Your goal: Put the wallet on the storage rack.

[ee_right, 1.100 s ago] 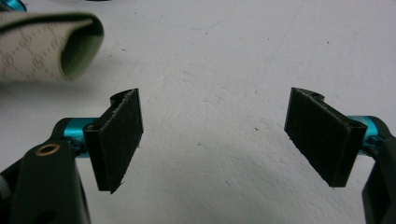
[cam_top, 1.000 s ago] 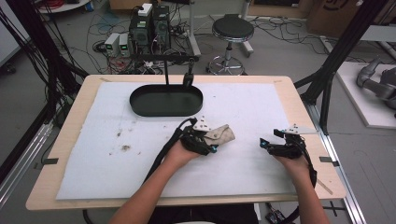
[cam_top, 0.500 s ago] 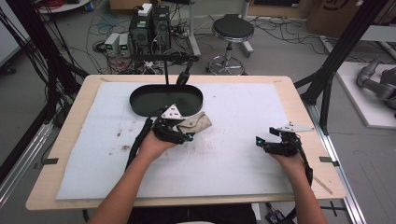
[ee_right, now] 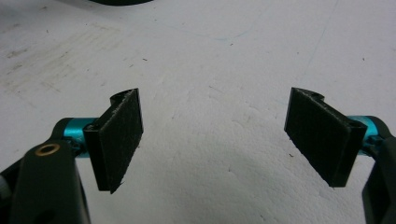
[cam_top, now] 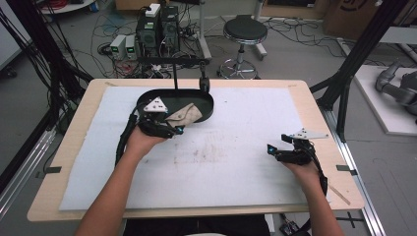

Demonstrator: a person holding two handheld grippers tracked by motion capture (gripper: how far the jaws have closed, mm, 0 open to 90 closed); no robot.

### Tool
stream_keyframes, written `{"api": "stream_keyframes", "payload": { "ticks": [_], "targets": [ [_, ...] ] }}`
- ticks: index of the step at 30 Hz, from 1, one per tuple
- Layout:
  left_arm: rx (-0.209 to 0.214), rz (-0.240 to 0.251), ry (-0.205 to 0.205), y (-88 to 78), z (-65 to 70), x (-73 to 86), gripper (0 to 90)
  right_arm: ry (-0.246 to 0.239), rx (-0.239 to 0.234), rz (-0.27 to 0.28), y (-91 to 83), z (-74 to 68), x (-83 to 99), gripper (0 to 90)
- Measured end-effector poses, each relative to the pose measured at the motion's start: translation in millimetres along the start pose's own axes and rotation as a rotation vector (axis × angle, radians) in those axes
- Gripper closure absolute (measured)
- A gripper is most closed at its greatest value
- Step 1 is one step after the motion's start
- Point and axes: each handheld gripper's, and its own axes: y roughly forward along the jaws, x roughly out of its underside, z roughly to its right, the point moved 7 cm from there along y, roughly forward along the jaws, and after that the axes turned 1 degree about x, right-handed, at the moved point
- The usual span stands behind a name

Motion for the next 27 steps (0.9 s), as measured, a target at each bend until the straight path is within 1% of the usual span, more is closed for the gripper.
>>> {"api": "stream_keyframes", "payload": {
  "ticks": [2, 3, 5, 8, 9, 11, 13, 15, 17, 18, 19, 25, 26, 27],
  "targets": [
    [-0.026, -0.014, -0.017, -1.3, -11.4, 3.4, 36.3, -0.002, -0.002, 0.000, 0.6, -0.8, 0.0, 19.9],
    [-0.036, -0.024, -0.018, -1.6, -15.8, 4.6, 36.3, -0.008, -0.001, 0.000, 0.9, -0.7, -0.1, 19.9],
    [-0.056, -0.041, -0.019, -2.5, -24.2, 5.7, 36.3, -0.004, -0.005, -0.002, 1.3, -1.6, 0.1, 19.9],
    [-0.071, -0.045, -0.024, -3.4, -31.9, 4.0, 36.3, -0.005, -0.003, -0.001, 1.1, -1.7, 0.0, 19.9],
    [-0.077, -0.045, -0.018, -3.6, -34.4, 2.9, 36.3, -0.006, -0.003, -0.001, 1.1, -1.8, -0.1, 19.9],
    [-0.080, -0.048, -0.018, -3.3, -38.3, 0.9, 36.3, -0.007, -0.003, 0.000, 1.5, -1.9, -0.1, 19.9],
    [-0.089, -0.059, -0.009, -2.0, -42.7, -0.9, 36.3, -0.010, -0.004, -0.002, 1.6, -2.2, 0.1, 19.9],
    [-0.098, -0.066, -0.006, -0.9, -47.7, -2.8, 36.3, -0.004, -0.006, -0.005, 1.7, -3.5, 0.1, 19.9],
    [-0.106, -0.069, 0.008, -0.1, -53.4, -4.3, 36.3, -0.011, -0.005, -0.004, 2.4, -3.8, 0.0, 19.9],
    [-0.104, -0.068, 0.002, 1.3, -55.9, -4.5, 36.3, -0.010, -0.008, -0.010, 2.4, -4.3, 0.4, 19.9],
    [-0.105, -0.075, 0.004, 2.5, -58.9, -4.2, 36.2, -0.012, -0.008, -0.008, 3.0, -4.3, 0.3, 19.9],
    [-0.126, -0.106, -0.001, 11.4, -76.5, -0.4, 36.2, -0.014, -0.007, -0.008, 2.1, -5.5, 0.0, 19.9],
    [-0.132, -0.099, 0.002, 12.9, -79.3, 0.1, 36.2, -0.014, -0.009, -0.005, 2.1, -5.8, -0.2, 19.9],
    [-0.132, -0.092, -0.009, 14.5, -81.9, 0.9, 36.2, -0.012, -0.011, -0.006, 1.9, -6.3, -0.2, 19.9]
  ]
}}
